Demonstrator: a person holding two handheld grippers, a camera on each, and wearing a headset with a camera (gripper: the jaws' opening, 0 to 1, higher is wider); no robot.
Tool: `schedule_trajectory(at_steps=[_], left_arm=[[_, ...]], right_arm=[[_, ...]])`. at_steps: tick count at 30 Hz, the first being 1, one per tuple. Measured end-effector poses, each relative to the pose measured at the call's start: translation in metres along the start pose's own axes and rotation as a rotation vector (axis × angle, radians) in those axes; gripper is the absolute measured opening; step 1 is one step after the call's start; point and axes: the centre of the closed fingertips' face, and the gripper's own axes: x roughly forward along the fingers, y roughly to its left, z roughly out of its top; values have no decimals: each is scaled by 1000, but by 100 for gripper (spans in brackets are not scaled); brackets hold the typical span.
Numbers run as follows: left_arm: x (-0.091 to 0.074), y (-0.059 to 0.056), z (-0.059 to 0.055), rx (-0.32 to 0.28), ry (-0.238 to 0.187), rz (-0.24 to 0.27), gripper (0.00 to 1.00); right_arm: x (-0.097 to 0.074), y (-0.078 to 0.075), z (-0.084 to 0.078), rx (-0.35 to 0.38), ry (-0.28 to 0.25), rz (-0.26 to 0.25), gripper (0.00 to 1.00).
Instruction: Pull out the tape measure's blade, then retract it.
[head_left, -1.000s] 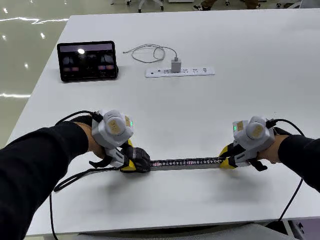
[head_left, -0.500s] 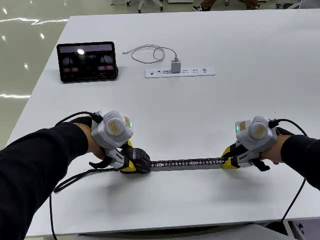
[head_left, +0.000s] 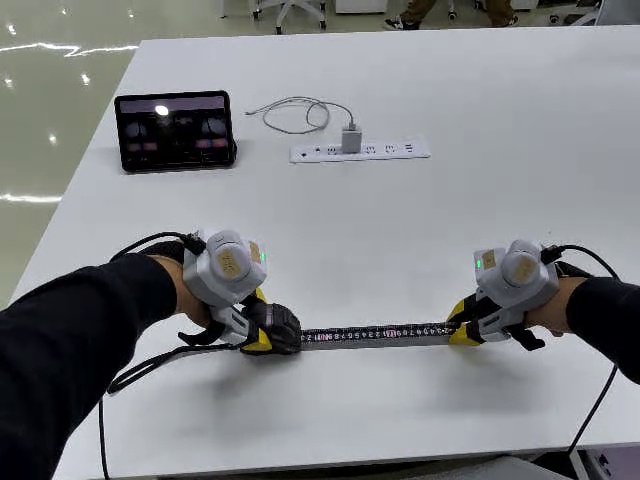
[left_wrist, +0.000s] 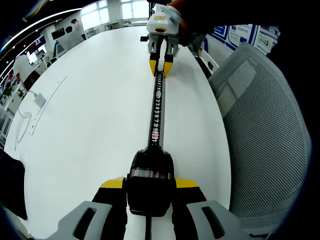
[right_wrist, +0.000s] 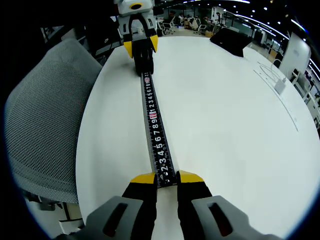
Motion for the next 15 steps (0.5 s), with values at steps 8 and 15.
schedule_trajectory(at_steps=[8,15], left_arm=[[0,0,0,-2,-1,1,30],[0,-1,0,-3,-2,2,30]], right_arm=[[0,-2,-4,6,2,0,10],[-1,-4,-8,9,3,-2,10]])
